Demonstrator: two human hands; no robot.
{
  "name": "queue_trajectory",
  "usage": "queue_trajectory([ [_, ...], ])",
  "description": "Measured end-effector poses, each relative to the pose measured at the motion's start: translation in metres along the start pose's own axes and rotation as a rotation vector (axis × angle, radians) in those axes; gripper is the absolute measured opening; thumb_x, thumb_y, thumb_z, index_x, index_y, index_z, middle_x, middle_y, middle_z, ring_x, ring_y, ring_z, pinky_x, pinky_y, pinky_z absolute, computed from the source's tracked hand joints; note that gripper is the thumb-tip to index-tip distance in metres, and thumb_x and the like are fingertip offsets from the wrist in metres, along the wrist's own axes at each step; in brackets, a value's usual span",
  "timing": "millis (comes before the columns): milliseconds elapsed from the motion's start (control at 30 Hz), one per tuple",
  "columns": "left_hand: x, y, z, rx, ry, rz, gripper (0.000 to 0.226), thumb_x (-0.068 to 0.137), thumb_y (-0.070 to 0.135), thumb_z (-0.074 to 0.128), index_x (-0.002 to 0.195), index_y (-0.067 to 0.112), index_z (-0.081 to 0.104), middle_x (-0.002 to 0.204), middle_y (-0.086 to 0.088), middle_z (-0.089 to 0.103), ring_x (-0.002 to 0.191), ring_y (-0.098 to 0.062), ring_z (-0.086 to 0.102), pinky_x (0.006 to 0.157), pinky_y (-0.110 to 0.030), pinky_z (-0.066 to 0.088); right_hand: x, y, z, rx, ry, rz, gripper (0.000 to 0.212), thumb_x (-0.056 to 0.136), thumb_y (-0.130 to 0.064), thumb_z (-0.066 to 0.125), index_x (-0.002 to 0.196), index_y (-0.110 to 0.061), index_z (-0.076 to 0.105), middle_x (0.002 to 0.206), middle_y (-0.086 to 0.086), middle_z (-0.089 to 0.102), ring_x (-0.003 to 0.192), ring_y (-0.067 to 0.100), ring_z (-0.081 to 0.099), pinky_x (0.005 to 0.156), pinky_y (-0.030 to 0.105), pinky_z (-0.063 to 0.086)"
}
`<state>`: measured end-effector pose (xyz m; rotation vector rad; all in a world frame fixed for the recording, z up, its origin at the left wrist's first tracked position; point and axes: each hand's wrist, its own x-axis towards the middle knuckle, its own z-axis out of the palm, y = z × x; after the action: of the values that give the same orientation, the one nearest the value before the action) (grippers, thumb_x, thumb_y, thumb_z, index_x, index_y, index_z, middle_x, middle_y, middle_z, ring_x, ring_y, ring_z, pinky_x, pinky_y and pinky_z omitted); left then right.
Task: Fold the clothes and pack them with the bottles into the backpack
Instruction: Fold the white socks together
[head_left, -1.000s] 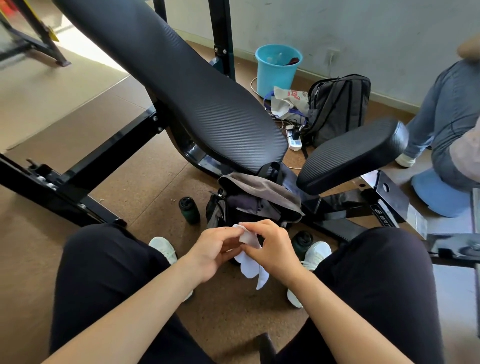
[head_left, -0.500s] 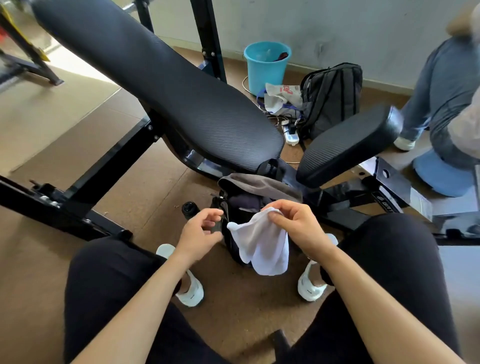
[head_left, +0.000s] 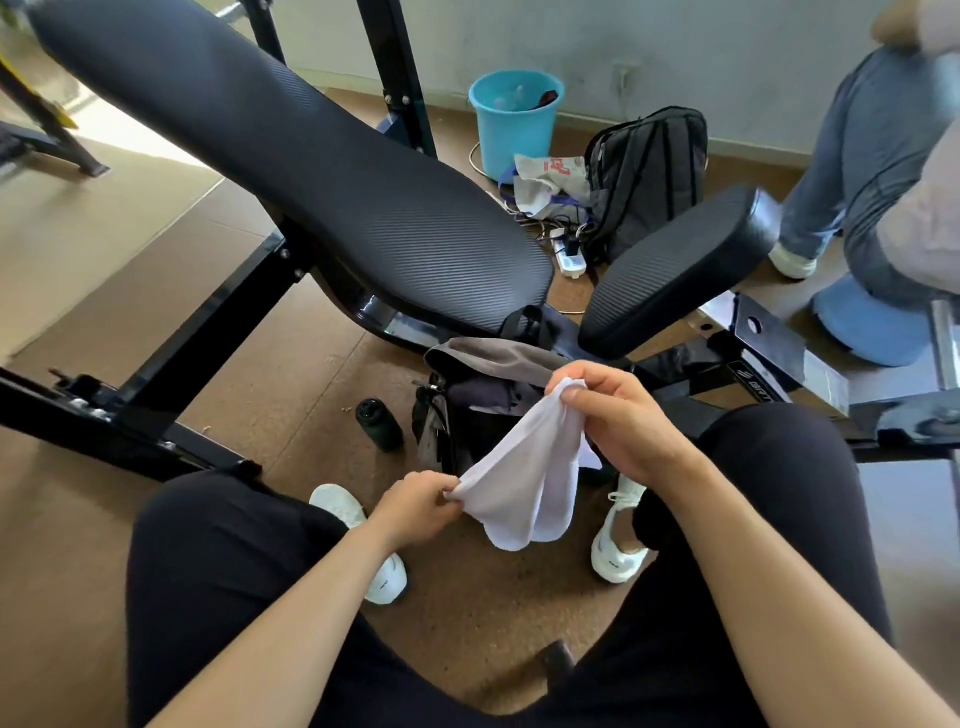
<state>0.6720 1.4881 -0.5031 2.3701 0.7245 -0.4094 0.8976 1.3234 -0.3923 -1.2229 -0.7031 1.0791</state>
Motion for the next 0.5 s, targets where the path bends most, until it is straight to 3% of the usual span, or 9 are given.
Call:
queue_trajectory([
  [100, 0.001, -0.003, 0.000, 0.008, 0.002, -0.044, 0.021, 0.093, 0.017, 0.050, 0.080, 0.025, 0.065, 0.072, 0.006, 0.064, 0.070, -0.014, 0.063, 0.071, -0.046, 0.054, 0.006, 0.003, -0.004, -0.101, 0.221, 0.001, 0.022, 0.095, -0.010, 0.051, 0.082, -0.015, 0.069, 0.081, -0.004, 0.062, 0.079, 0.009, 0.056, 0.073, 0.028, 0.041],
  [200, 0.001, -0.006, -0.003, -0.091, 0.005, -0.099, 0.026, 0.097, 0.017, 0.049, 0.091, 0.022, 0.073, 0.081, -0.001, 0.068, 0.073, -0.014, 0.062, 0.071, -0.040, 0.051, 0.008, 0.006, -0.003, -0.320, 0.432, 0.022, 0.026, 0.100, -0.007, 0.047, 0.087, -0.011, 0.069, 0.079, -0.012, 0.064, 0.076, -0.003, 0.056, 0.074, 0.023, 0.041],
  [300, 0.003, -0.007, -0.010, -0.347, 0.143, -0.203, 0.031, 0.100, 0.029, 0.056, 0.081, 0.008, 0.068, 0.088, -0.011, 0.062, 0.084, -0.028, 0.061, 0.079, -0.048, 0.049, 0.010, 0.008, -0.008, -0.406, 0.489, 0.020, 0.025, 0.103, -0.008, 0.047, 0.094, -0.012, 0.070, 0.088, -0.005, 0.066, 0.085, 0.005, 0.058, 0.076, 0.024, 0.042],
  [367, 0.005, -0.004, -0.016, -0.639, 0.279, -0.253, 0.028, 0.098, 0.027, 0.062, 0.075, 0.012, 0.066, 0.088, -0.015, 0.059, 0.082, -0.031, 0.062, 0.081, -0.051, 0.051, 0.012, 0.011, -0.013, -0.453, 0.519, 0.014, 0.023, 0.104, -0.010, 0.048, 0.099, -0.013, 0.070, 0.093, -0.001, 0.067, 0.090, 0.011, 0.059, 0.077, 0.026, 0.044],
  [500, 0.001, 0.001, -0.023, -0.910, 0.431, -0.226, 0.027, 0.101, 0.007, 0.059, 0.101, 0.025, 0.078, 0.105, -0.012, 0.068, 0.082, -0.021, 0.065, 0.074, -0.031, 0.059, 0.017, 0.020, -0.025, -0.488, 0.583, 0.051, 0.019, 0.103, -0.012, 0.052, 0.103, -0.017, 0.071, 0.100, 0.000, 0.069, 0.099, 0.017, 0.062, 0.078, 0.029, 0.047],
])
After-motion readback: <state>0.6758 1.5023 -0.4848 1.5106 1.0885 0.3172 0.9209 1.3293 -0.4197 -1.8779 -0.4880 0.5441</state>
